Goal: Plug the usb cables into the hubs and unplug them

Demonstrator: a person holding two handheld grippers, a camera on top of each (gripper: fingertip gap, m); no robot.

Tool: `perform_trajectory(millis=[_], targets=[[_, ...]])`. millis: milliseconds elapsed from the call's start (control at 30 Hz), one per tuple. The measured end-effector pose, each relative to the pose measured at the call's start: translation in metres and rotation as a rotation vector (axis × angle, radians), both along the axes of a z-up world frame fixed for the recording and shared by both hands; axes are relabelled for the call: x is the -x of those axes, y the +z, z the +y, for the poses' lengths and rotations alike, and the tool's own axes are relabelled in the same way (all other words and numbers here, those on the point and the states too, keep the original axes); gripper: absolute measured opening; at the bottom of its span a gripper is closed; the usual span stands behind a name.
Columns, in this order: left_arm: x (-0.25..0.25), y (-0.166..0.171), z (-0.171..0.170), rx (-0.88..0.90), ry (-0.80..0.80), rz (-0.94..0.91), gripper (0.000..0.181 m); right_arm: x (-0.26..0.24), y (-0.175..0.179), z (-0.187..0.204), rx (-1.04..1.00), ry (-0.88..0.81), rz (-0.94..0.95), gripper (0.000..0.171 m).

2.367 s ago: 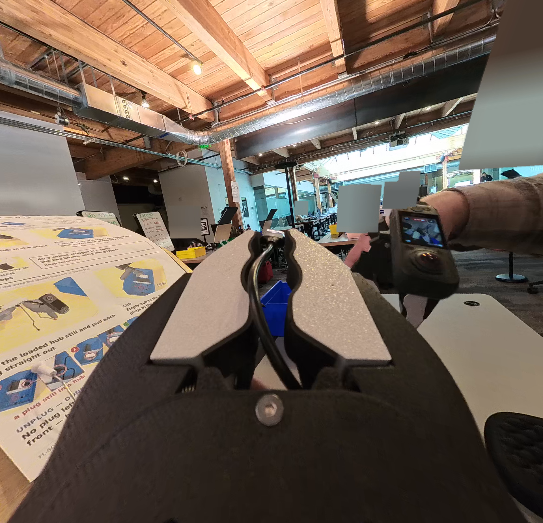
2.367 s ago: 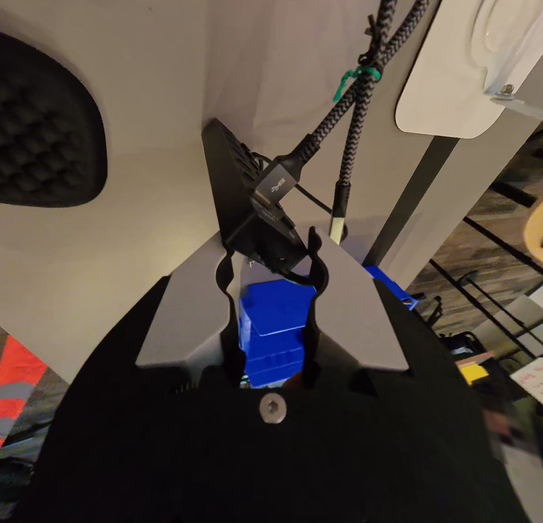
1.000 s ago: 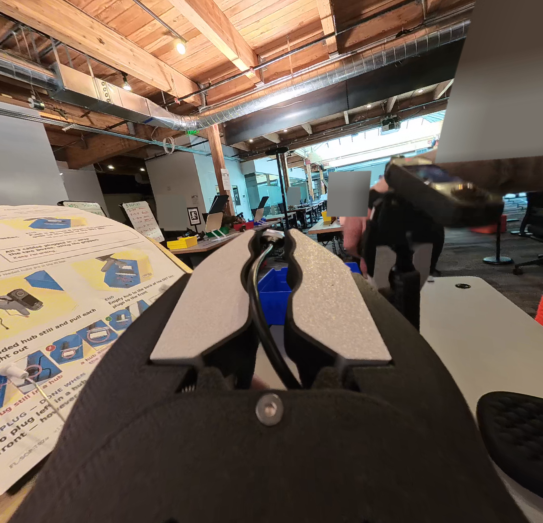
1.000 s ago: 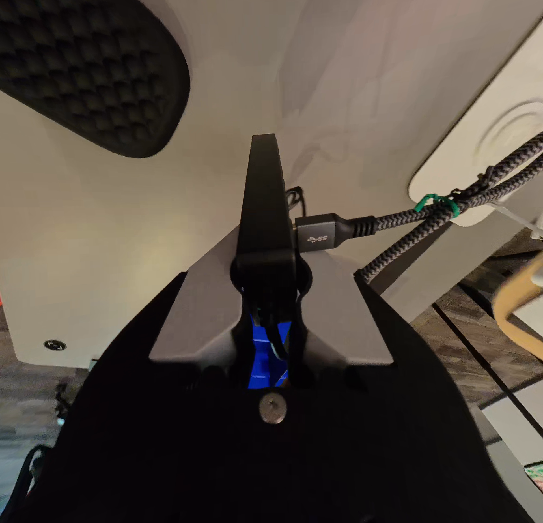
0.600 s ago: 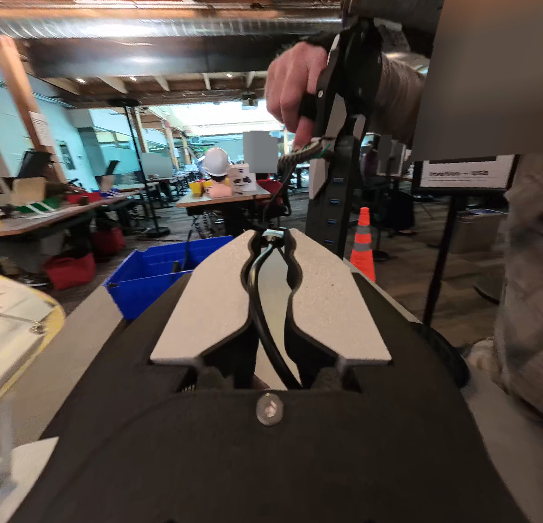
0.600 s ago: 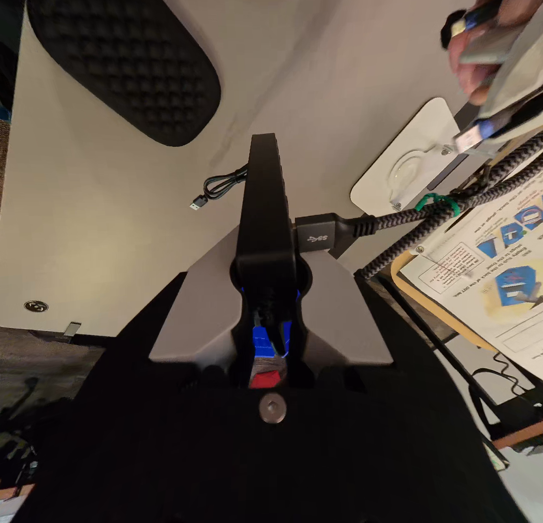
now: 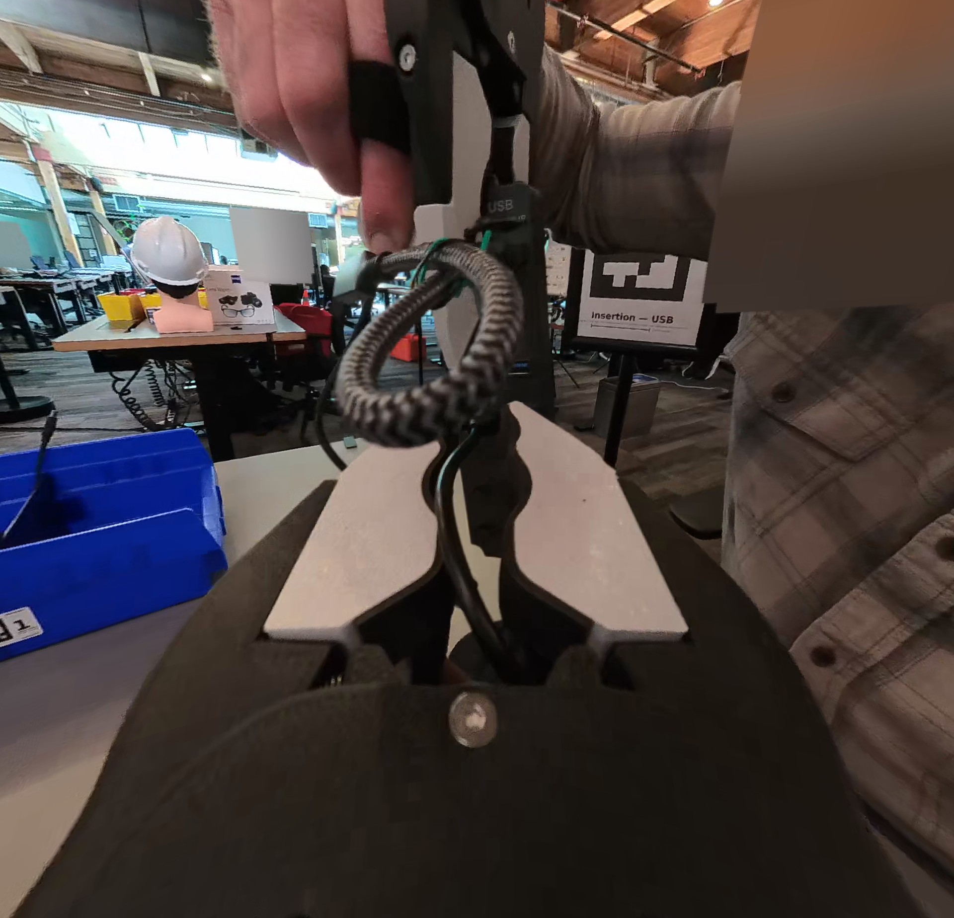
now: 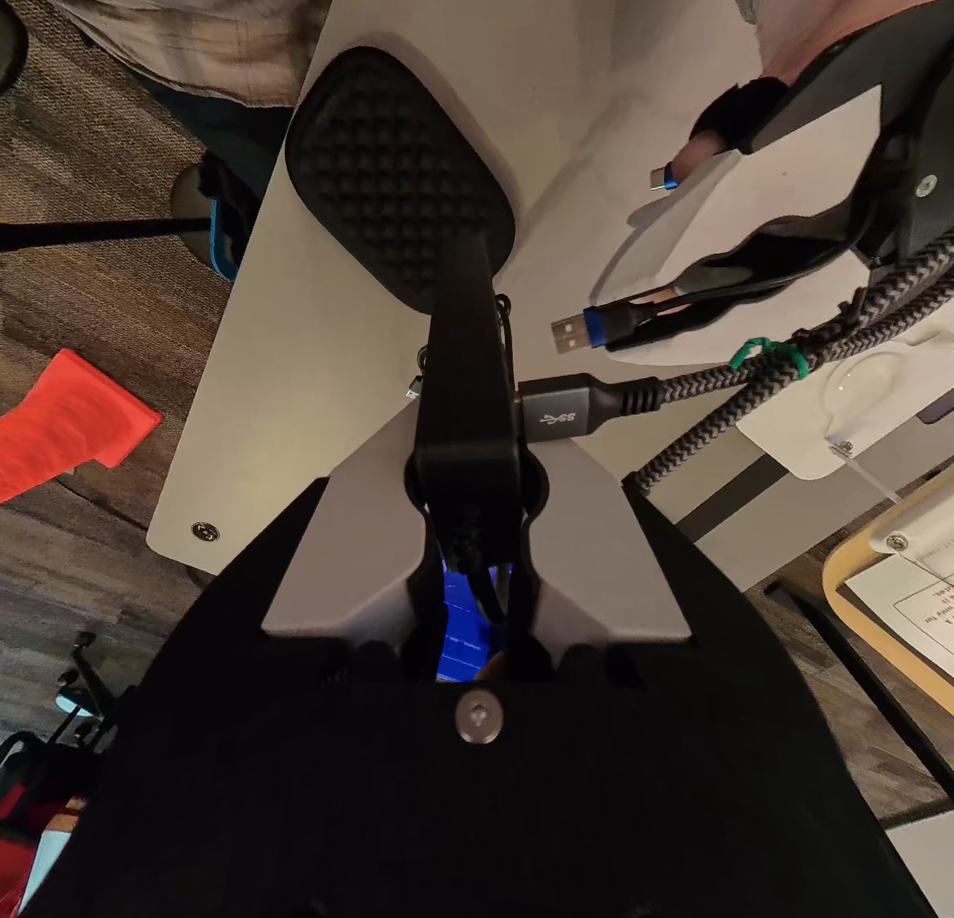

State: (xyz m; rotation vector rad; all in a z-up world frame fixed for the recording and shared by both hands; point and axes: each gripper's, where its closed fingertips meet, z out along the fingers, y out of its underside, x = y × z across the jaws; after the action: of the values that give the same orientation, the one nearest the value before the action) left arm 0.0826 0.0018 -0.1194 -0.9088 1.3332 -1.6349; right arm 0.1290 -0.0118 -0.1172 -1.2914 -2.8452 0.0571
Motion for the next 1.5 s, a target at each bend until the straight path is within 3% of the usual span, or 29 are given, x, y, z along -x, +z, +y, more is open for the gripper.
perform_trajectory(millis=[667, 1500], targets=[[-0.014, 0.013, -0.013, 0.141, -0.048, -0.087, 0.016, -0.001, 0.002, 0.004, -0.04, 0.052, -0.018, 0.024], [-0.012, 0.012, -0.013, 0.151, -0.045, 0.002, 0.015, 0.002, 0.002, 0.009, -0.158, 0.117, -0.034, 0.024]])
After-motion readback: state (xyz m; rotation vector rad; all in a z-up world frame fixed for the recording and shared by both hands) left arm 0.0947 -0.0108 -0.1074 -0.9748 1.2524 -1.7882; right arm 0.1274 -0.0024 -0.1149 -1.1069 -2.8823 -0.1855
